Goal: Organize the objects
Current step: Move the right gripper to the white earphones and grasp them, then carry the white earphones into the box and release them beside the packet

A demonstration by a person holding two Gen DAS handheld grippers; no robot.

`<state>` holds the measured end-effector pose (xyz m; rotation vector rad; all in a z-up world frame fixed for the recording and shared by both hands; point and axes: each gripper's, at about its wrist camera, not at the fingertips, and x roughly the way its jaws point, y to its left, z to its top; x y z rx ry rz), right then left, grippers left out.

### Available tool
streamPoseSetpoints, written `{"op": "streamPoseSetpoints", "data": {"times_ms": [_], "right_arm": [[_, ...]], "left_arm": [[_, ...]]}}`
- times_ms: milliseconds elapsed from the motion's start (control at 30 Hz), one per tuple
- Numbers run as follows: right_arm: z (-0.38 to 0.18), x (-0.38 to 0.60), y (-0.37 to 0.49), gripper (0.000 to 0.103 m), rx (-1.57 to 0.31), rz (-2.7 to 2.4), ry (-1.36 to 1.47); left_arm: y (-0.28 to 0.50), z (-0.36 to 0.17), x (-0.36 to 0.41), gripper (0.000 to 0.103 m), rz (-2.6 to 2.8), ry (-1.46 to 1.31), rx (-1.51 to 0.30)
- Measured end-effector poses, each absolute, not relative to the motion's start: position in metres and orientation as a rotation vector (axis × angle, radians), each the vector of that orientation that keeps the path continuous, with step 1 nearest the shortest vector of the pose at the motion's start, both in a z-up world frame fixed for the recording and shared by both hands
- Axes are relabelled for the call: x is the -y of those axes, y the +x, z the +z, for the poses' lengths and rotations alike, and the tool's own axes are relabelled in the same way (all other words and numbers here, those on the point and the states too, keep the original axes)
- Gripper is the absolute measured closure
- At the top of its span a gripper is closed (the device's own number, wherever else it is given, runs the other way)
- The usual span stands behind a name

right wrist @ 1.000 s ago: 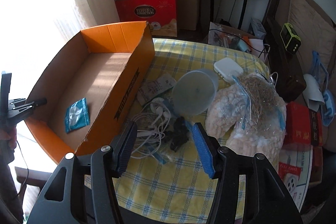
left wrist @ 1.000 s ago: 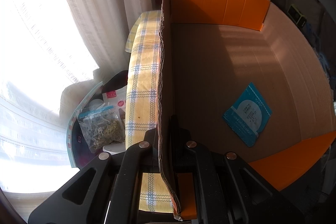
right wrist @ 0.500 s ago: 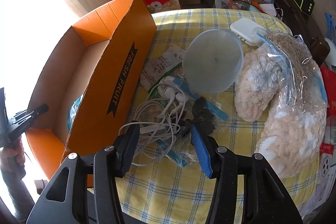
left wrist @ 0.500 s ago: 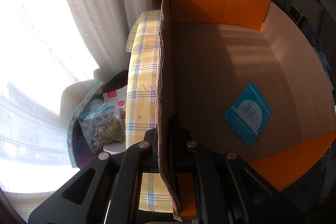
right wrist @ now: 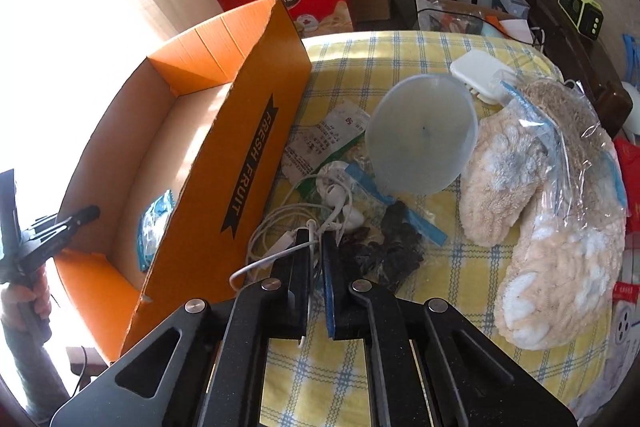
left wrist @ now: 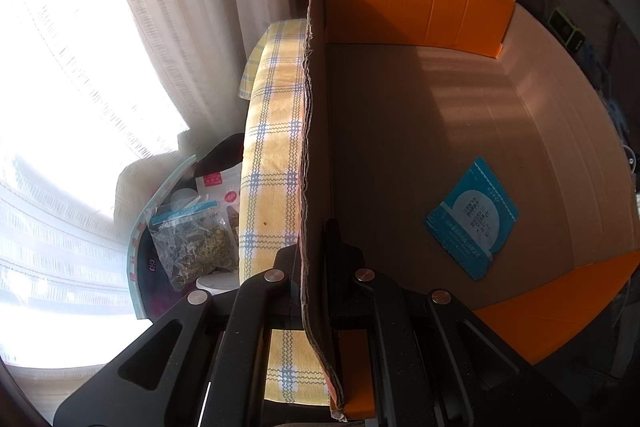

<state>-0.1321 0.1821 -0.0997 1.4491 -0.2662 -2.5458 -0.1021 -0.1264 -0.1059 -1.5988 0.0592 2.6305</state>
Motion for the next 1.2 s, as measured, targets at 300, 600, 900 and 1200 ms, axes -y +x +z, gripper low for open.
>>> {"op": "streamPoseSetpoints", "data": {"times_ms": [300,600,900,1200], "right_arm": [[-0.038,-0.183,-0.13,0.099,0.218,-2.623,1.299],[0.029,-0.173,-0.134,0.099,0.123,-2.682,1.153],[0.041,-0.134,-0.134,0.099,0.069,-2.616,1.101],[-0.001,-0.087,-0.148,0.099,0.012,-2.505,1.194]], "left_arm": [[-0.102,-0.106,0.126,0.098,2.631,-1.6,-0.057],[-0.102,-0.105,0.127,0.098,2.629,-1.6,-0.058],[-0.102,-0.106,0.128,0.098,2.629,-1.601,-0.059],[-0.101,-0.106,0.128,0.098,2.625,-1.603,-0.051]]}}
